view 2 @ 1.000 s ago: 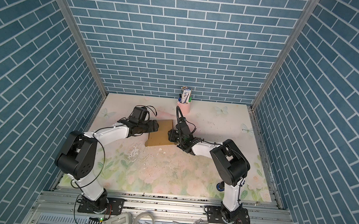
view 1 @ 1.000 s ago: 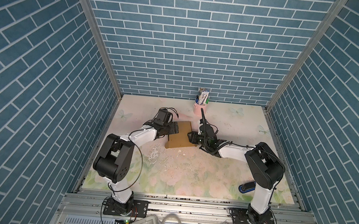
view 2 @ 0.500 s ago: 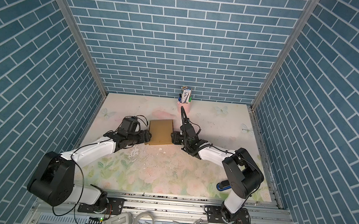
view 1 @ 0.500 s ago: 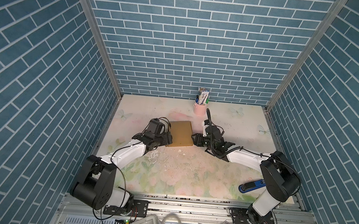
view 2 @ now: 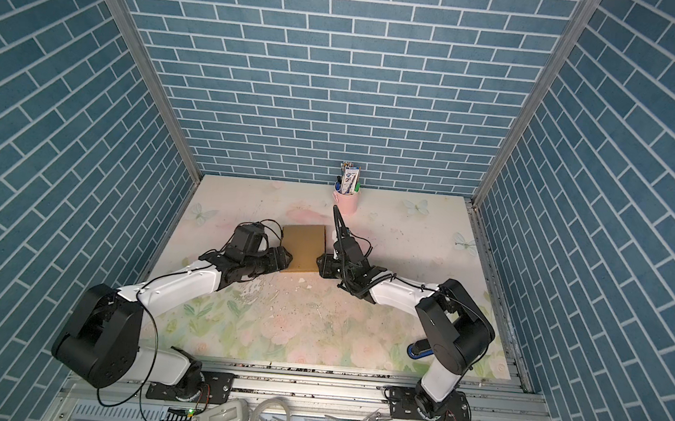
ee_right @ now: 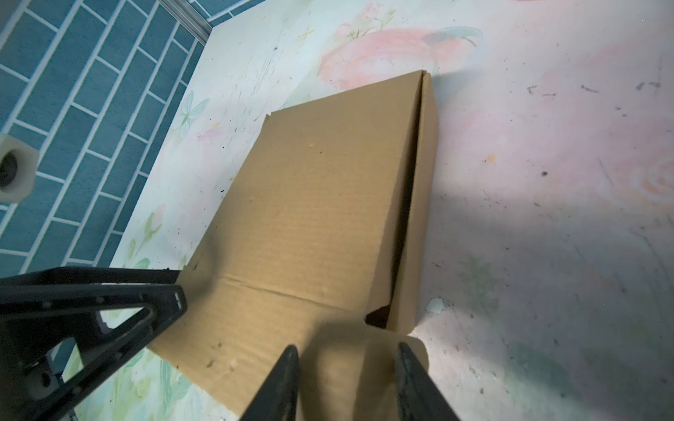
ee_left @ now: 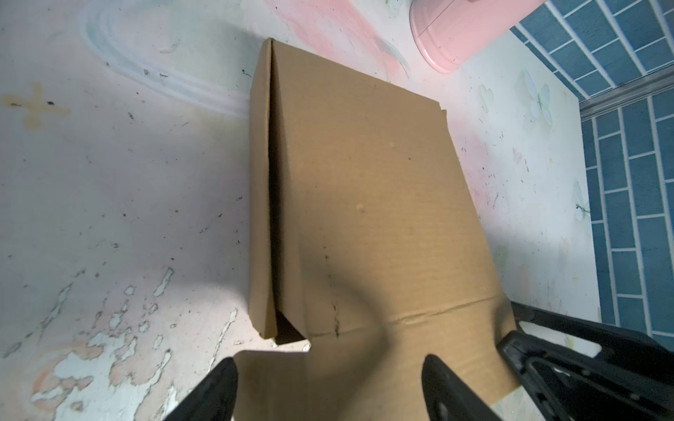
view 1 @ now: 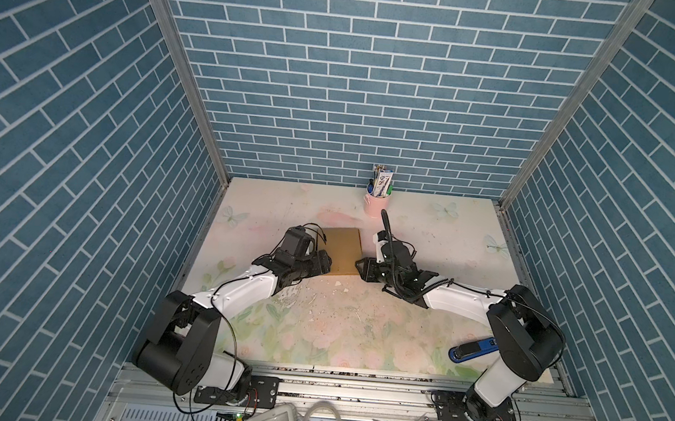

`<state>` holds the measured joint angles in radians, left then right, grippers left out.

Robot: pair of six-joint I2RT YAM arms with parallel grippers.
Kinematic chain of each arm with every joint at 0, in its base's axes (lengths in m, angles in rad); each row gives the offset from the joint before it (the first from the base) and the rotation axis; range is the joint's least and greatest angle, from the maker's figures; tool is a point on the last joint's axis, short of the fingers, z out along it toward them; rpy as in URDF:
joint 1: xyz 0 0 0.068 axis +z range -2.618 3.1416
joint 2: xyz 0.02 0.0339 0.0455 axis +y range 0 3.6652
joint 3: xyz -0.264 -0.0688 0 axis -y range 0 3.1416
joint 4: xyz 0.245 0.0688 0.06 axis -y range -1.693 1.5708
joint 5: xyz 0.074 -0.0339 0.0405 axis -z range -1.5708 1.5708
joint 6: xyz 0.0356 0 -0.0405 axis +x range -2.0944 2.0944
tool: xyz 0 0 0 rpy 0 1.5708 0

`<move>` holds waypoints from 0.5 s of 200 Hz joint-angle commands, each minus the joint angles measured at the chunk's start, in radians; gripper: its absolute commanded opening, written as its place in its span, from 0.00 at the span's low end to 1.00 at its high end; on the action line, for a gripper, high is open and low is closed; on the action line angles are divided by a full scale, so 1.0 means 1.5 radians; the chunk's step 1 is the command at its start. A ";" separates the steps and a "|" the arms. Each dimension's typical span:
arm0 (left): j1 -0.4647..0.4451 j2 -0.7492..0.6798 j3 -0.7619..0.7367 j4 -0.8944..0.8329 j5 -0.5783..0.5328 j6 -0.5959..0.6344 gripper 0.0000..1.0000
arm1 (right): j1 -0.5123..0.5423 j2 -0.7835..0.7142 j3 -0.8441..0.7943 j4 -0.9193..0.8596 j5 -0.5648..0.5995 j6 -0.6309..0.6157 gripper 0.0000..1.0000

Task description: Fold the paper box

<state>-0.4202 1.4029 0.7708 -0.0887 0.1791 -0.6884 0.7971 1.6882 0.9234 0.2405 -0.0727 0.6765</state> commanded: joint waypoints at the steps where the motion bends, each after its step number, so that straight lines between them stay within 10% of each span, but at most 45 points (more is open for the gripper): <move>1: -0.007 0.009 -0.011 0.020 0.004 -0.008 0.80 | 0.003 0.004 -0.009 0.013 -0.006 0.032 0.42; 100: -0.034 0.022 -0.014 0.040 0.000 -0.015 0.71 | 0.006 0.004 -0.021 0.034 -0.034 0.075 0.34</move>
<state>-0.4610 1.4311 0.7540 -0.0418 0.1776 -0.7113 0.7986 1.6882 0.9077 0.2638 -0.0994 0.7387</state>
